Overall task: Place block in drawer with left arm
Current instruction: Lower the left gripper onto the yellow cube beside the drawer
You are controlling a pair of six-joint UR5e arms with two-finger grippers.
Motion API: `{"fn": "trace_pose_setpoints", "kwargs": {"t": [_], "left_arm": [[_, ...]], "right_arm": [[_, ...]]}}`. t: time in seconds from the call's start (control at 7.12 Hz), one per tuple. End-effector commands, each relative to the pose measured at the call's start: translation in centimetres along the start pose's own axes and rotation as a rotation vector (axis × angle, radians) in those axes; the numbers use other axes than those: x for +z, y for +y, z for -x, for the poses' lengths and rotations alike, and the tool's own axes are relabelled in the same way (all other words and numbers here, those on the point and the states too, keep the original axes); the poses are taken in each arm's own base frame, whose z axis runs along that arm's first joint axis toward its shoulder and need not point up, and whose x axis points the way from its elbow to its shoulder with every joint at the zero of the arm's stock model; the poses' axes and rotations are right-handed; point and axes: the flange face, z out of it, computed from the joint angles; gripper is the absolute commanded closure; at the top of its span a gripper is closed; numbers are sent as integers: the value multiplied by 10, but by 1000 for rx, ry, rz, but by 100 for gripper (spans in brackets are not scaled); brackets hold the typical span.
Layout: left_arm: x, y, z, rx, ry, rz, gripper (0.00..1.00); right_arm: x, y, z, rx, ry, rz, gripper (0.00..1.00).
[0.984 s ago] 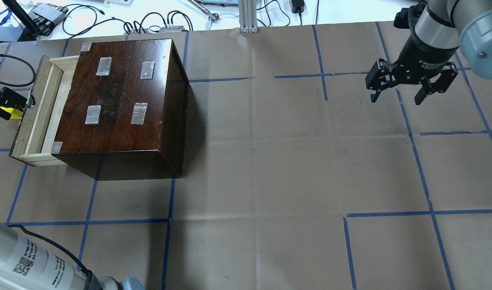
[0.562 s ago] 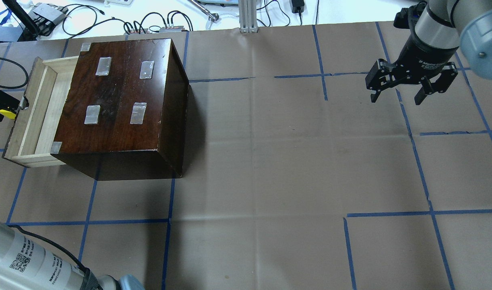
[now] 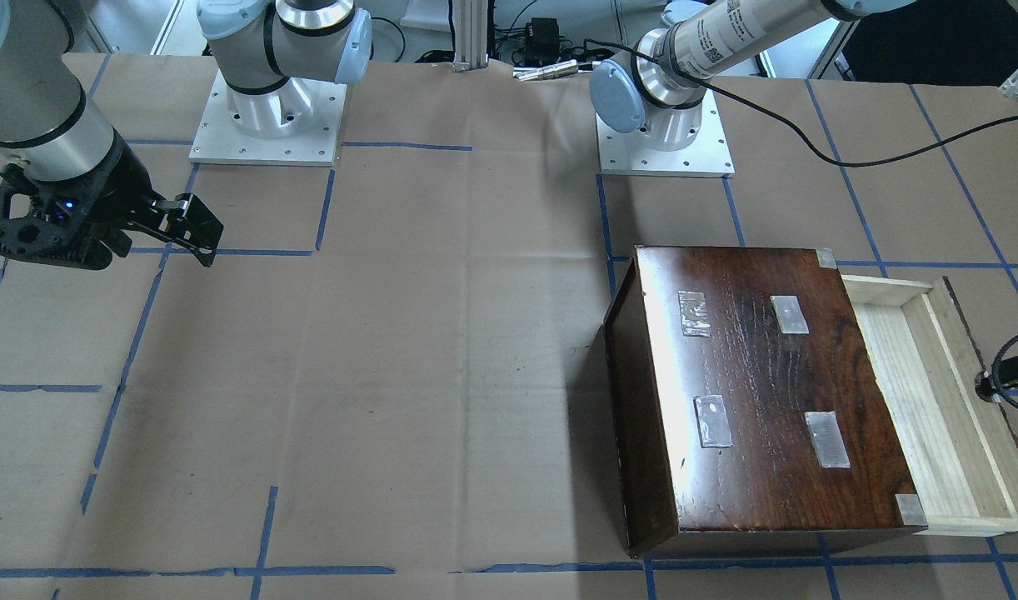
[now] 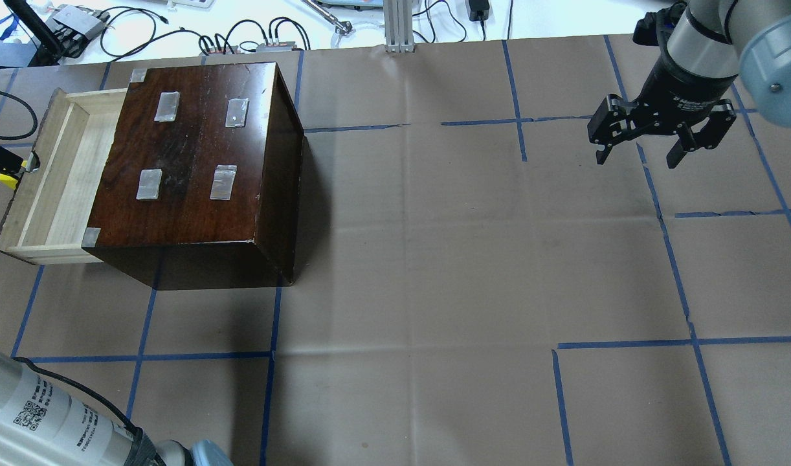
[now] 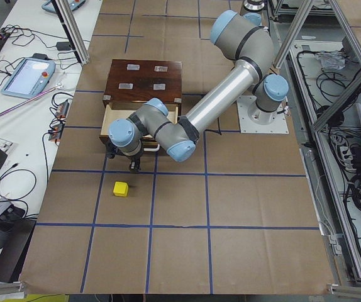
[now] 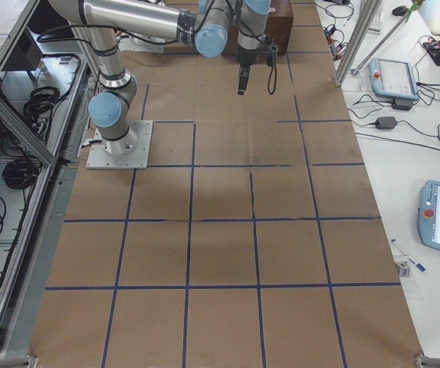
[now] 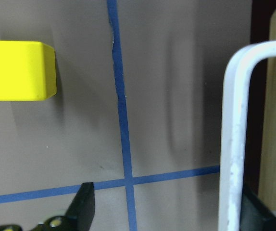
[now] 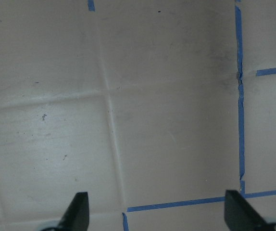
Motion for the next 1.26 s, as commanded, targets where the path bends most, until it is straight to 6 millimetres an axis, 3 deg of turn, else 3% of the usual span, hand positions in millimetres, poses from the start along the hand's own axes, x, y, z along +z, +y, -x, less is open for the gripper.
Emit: {"fn": "trace_pose_setpoints", "kwargs": {"t": [0.0,0.28,0.56,0.84,0.98,1.12], "left_arm": [[-17,-4,4,2,-25,-24,2],[-41,-10,9,6,-62,-56,2],[-27,-32,37,7,-70,-64,2],[6,-64,77,11,-88,-80,2],[23,-74,92,21,-118,-92,2],[28,-76,97,21,-189,-56,2]], "right_arm": [[0,0,0,1,0,-1,0],[0,0,0,1,0,1,0],[1,0,0,-1,0,2,0],[0,0,0,-1,0,1,0],[0,0,0,1,0,1,0],[1,0,0,1,0,2,0]]}}
